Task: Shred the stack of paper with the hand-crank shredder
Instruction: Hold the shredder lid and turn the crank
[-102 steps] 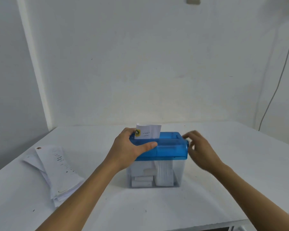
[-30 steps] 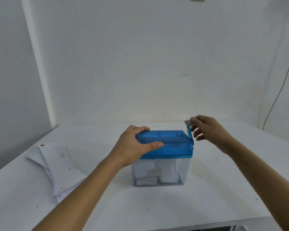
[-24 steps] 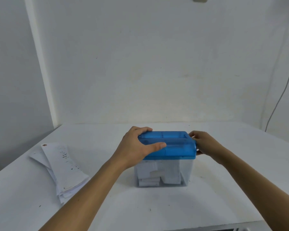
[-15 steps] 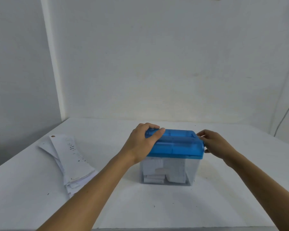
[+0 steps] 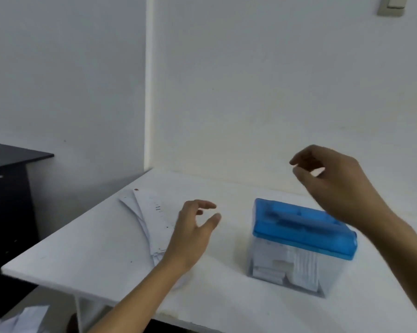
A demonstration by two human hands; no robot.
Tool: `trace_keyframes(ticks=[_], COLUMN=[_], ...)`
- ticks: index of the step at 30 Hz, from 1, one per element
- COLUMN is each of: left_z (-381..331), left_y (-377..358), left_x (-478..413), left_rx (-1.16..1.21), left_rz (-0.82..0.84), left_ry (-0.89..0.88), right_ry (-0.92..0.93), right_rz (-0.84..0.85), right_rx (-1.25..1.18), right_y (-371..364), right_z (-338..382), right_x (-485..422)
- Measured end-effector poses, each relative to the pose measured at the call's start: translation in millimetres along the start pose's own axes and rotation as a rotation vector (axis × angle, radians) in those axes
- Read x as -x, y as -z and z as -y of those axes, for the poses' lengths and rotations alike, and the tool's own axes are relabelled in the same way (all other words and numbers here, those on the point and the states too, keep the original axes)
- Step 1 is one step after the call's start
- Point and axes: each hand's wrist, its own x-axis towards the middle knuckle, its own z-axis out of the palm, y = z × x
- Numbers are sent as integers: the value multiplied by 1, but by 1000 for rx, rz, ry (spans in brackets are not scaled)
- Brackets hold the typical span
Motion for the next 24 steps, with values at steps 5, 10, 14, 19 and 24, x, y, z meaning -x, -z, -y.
trace_keyframes(ticks=[5, 10, 14, 19, 24], left_z=[37, 66, 73, 76, 77], left_y=[73, 104, 103, 103, 103], left_x=[-13, -20, -21, -21, -21], left_rx=[-371, -625, -813, -863, -850], left_rz=[-267, -309, -196, -132, -141], left_ry=[139, 320, 280, 252, 248], right_ry=[197, 8, -196, -328, -385], right_rz=[112, 452, 535, 498, 383], right_rx=[-148, -91, 2, -196, -308], right_y=[-76, -195, -250, -278, -278], right_z=[71, 87, 69, 47, 45], right_x=[25, 35, 23, 34, 37])
